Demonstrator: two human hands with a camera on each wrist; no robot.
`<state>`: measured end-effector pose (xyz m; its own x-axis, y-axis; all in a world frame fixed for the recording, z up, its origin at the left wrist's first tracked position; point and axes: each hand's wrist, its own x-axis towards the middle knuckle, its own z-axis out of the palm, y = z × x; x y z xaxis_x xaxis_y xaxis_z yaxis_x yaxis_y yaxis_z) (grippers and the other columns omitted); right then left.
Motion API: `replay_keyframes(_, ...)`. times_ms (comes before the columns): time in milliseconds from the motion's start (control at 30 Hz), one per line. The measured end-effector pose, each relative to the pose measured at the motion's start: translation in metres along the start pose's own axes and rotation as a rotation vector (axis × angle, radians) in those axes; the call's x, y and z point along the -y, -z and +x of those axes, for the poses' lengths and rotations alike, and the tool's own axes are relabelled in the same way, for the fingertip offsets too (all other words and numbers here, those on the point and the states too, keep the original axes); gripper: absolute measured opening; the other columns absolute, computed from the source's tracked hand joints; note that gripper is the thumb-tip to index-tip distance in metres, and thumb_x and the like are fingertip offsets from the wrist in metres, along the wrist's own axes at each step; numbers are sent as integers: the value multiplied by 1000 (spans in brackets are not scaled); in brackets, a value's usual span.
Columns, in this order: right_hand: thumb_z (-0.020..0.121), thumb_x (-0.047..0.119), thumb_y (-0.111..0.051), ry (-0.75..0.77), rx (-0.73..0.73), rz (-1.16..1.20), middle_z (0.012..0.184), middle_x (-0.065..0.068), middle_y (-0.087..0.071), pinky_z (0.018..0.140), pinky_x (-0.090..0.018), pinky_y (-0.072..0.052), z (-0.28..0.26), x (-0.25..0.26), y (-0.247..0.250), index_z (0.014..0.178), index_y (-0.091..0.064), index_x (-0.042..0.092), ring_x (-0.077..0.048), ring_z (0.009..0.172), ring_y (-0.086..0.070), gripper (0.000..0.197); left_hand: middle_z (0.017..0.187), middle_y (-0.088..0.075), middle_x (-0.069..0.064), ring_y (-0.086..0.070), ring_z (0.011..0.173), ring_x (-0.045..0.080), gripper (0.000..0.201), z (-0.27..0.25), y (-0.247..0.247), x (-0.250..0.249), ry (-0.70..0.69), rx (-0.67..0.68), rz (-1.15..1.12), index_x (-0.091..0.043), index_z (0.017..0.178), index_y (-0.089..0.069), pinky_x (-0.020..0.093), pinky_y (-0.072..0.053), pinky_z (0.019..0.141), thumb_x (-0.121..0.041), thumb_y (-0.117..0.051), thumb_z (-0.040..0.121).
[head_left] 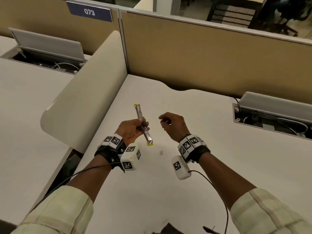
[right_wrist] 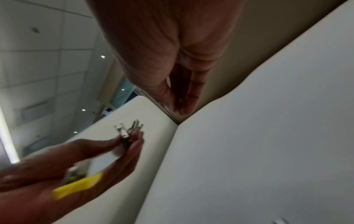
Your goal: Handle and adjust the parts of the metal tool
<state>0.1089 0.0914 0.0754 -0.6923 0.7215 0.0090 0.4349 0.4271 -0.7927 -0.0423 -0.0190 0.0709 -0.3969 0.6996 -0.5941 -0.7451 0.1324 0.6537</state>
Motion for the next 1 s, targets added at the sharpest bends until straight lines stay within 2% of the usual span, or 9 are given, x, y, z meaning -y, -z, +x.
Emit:
replay_keyframes(67, 83, 1, -60, -132, 109, -109, 84, -11, -71, 81, -42, -57, 0, -18, -6, 87, -71, 4, -24, 76, -65, 12, 75, -58, 9, -67, 59, 16, 21, 7, 15, 6, 22, -22, -16, 1, 84, -58, 32, -61, 62, 0, -41, 96)
replay_keyframes(133, 82, 8, -66, -240, 264, -241, 86, -16, -72, 81, -43, -57, -3, -32, -14, 77, -67, 10, -34, 85, -69, 6, 62, -63, 7, -67, 54, 14, 22, 11, 28, 14, 53, -45, -41, 1, 83, -58, 32, -61, 60, 0, -40, 97)
replay_keyframes(200, 81, 17, -72, -322, 385, -320, 88, -18, -73, 81, -42, -57, -8, -44, -24, 74, -62, 11, -36, 89, -69, 13, 55, -64, 5, -67, 53, 14, 23, 15, 40, 21, 78, -60, -69, 1, 83, -58, 33, -61, 59, 0, -39, 97)
replay_keyframes(333, 75, 37, -77, -395, 491, -447, 108, -15, -68, 82, -35, -50, -15, -63, -46, 95, -65, 7, -32, 101, -63, 37, 60, -66, 7, -68, 57, 16, 20, 21, 56, 30, 108, -105, -99, 2, 86, -59, 35, -61, 61, 0, -42, 96)
replay_keyframes(433, 74, 40, -77, -419, 523, -450, 116, -15, -59, 84, -36, -48, -16, -68, -58, 108, -58, 7, -34, 106, -59, 51, 67, -65, 9, -67, 63, 18, 20, 21, 61, 34, 117, -124, -103, 3, 86, -60, 35, -61, 62, -1, -43, 96)
replay_keyframes(633, 86, 10, -59, -316, 553, -562, 119, -24, -58, 80, -35, -49, -11, -65, -72, 109, -58, -1, -40, 105, -61, 26, 56, -67, 5, -67, 57, 16, 20, 21, 60, 47, 137, -134, -100, 2, 84, -60, 34, -61, 62, -1, -44, 96)
replay_keyframes(800, 83, 14, -63, -346, 530, -472, 113, -20, -65, 82, -37, -52, -11, -64, -67, 105, -64, 1, -38, 102, -63, 26, 55, -67, 6, -69, 53, 15, 20, 15, 49, 57, 156, -111, -106, 2, 85, -59, 34, -60, 61, -1, -43, 96)
replay_keyframes(933, 81, 9, -67, -426, 389, -109, 79, -17, -71, 70, -34, -60, -8, -57, -41, 85, -73, -2, -24, 64, -68, 13, 63, -68, 9, -71, 56, 18, 18, 3, 39, 61, 162, -89, -96, 3, 86, -60, 35, -61, 61, -2, -45, 96)
replay_keyframes(1000, 80, 9, -70, -396, 277, 39, 77, -17, -73, 71, -36, -62, -8, -47, -23, 81, -74, 0, -22, 61, -69, 10, 67, -68, 10, -73, 61, 22, 18, -5, 32, 61, 164, -67, -89, 4, 87, -60, 36, -61, 62, -2, -45, 96)
